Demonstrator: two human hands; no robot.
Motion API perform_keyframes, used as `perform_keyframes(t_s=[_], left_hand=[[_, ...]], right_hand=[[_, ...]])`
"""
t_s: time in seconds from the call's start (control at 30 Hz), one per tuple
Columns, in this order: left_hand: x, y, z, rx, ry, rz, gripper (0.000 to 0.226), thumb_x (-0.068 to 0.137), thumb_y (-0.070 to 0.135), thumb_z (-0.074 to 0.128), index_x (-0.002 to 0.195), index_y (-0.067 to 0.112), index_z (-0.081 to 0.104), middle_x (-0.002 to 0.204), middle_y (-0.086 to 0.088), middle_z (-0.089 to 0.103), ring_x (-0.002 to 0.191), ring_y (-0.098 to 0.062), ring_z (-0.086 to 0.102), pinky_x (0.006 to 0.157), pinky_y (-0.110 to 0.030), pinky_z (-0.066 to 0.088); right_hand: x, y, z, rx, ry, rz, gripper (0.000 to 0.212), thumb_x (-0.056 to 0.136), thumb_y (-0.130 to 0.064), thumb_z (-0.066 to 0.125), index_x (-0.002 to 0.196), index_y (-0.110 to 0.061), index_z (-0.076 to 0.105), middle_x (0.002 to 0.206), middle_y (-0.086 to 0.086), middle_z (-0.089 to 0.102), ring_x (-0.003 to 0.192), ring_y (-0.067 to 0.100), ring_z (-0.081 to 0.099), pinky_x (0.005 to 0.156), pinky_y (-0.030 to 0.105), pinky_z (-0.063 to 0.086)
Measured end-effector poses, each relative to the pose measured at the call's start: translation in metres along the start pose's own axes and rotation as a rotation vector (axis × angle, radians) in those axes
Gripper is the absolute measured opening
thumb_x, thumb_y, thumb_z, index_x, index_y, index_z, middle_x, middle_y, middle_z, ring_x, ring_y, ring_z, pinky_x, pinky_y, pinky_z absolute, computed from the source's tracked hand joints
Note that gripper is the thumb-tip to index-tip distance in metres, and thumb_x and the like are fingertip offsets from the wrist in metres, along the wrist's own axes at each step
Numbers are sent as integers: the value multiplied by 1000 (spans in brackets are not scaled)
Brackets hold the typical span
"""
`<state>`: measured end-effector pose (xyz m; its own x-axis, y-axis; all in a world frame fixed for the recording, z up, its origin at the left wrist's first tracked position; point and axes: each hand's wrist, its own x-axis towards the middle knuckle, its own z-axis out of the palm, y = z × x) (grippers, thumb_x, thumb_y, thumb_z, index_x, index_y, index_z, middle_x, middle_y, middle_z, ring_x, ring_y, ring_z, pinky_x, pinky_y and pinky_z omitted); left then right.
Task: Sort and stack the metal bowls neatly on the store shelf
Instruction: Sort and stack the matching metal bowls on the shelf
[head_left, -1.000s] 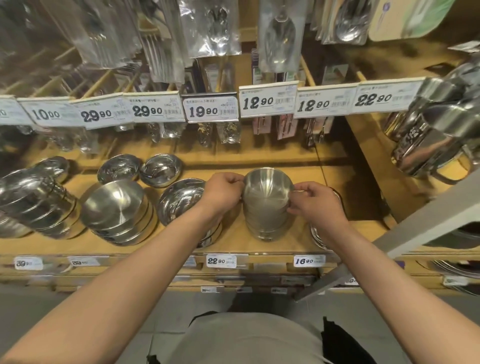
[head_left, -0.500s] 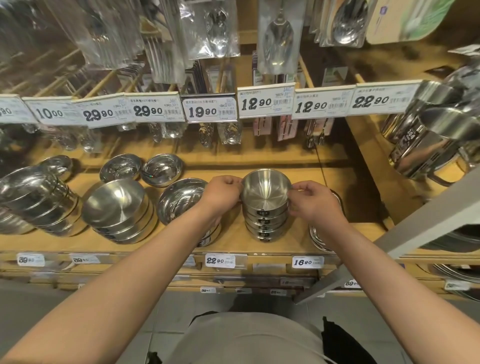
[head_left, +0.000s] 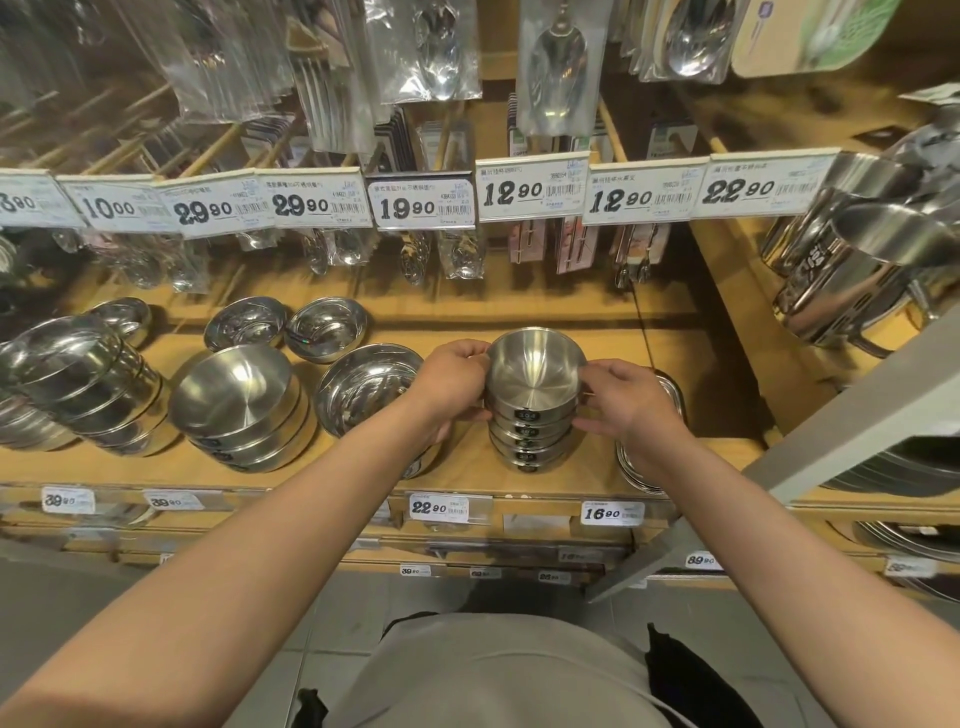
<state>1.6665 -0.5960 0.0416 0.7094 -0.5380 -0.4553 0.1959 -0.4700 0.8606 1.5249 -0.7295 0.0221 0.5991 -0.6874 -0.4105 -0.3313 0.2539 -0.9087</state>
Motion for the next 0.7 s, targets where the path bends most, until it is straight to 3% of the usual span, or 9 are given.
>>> perform_keyframes(t_s=[0.27,0.33,0.4,0.47,0.53,0.7], left_hand=[[3,-6,-1,-38,15,-44,32,106,28,42,119,10,64,127,-21,64,107,-26,64,84,-44,62],[4,-8,0,-26,19,-85,37,107,39,37,123,14,60,121,-15,61,108,-26,59,86,-42,61],[3,-10,2,-40,4,-116,41,107,46,32,125,18,56,110,-8,59,96,-22,58,84,-40,60],[2,-12,4,-62,-47,-130,42,107,46,29,117,19,60,109,-9,63,94,-22,62,69,-33,58],[2,-15,5,-72,-73,-122,40,107,44,29,107,23,63,114,-11,67,102,-24,65,62,-29,57],[6,-17,3,-96,-96,-112,42,106,43,31,122,21,62,118,-12,66,103,-26,67,74,-35,63]], right_hand=[[1,1,-4,14,-26,43,17,98,-32,59,100,-16,66,118,7,64,113,24,61,84,40,61],[2,1,-4,18,-30,97,32,100,-42,52,119,-17,60,131,6,57,121,25,55,83,38,59],[3,1,-4,64,-44,169,49,102,-46,44,139,-14,50,139,12,50,130,28,50,86,41,56],[2,3,-2,100,-82,202,51,104,-46,39,141,-12,47,142,15,51,126,29,53,88,42,53],[1,6,0,114,-111,197,47,104,-44,38,136,-12,49,136,16,57,109,25,60,89,41,55],[4,8,3,68,-122,157,52,104,-45,39,143,-10,46,132,15,57,113,27,59,92,38,56]])
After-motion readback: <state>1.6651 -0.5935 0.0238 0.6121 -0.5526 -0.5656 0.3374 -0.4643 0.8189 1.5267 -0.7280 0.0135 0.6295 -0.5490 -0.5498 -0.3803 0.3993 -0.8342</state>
